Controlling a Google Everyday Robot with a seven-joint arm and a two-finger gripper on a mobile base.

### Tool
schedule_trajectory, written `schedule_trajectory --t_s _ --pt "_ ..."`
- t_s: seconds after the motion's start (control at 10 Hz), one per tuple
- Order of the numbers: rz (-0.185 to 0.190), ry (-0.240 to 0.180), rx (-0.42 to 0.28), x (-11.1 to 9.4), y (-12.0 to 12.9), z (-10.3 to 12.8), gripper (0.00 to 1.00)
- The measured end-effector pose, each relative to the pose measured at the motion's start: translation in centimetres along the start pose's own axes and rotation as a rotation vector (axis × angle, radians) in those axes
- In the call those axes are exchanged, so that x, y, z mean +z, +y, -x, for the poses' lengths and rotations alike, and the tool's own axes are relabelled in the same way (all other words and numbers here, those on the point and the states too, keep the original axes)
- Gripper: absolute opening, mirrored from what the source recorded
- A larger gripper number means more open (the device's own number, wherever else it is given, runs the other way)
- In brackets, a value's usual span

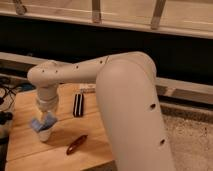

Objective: Place the white sponge in the ceramic cup

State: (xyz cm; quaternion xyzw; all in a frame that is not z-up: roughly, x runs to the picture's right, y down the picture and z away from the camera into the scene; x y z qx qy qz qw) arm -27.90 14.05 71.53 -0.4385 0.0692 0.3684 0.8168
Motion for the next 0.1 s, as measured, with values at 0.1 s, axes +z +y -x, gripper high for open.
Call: schedule_trajectory --t_s 0.1 --pt "0.001 0.002 -0.003 0.1 0.17 0.02 0.8"
